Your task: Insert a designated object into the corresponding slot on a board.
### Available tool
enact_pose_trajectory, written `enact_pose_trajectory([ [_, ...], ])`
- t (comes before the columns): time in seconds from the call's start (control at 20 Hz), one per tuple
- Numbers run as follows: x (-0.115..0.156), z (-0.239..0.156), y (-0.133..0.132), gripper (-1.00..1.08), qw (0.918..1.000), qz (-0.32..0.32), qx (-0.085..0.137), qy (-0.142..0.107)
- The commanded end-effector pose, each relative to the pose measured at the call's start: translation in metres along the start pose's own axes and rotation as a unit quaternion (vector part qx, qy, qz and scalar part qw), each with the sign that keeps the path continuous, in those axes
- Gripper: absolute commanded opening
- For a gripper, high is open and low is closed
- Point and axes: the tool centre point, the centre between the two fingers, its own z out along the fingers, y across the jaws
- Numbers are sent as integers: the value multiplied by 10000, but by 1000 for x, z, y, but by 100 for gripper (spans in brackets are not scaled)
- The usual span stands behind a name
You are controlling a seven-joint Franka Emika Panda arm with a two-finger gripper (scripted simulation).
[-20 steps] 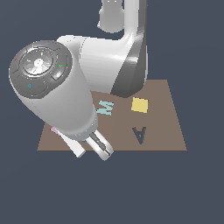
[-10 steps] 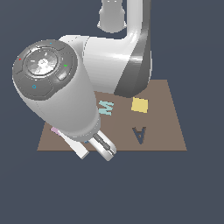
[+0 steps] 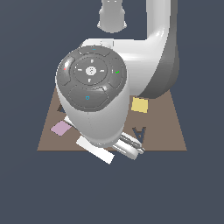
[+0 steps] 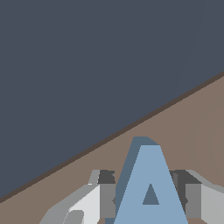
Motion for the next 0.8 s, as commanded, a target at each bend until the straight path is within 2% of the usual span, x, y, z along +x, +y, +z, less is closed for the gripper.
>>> enact_pose_trajectory([
  [0.0, -8, -1, -18, -100, 9990, -442, 2, 1],
  [0.2, -23, -2, -44, -100, 9935, -1140, 2, 2],
  [0.4, -42, -3, -66, -100, 9839, -1789, 1, 1],
  [0.75, -67, -4, -88, -100, 9676, -2524, 0, 0],
])
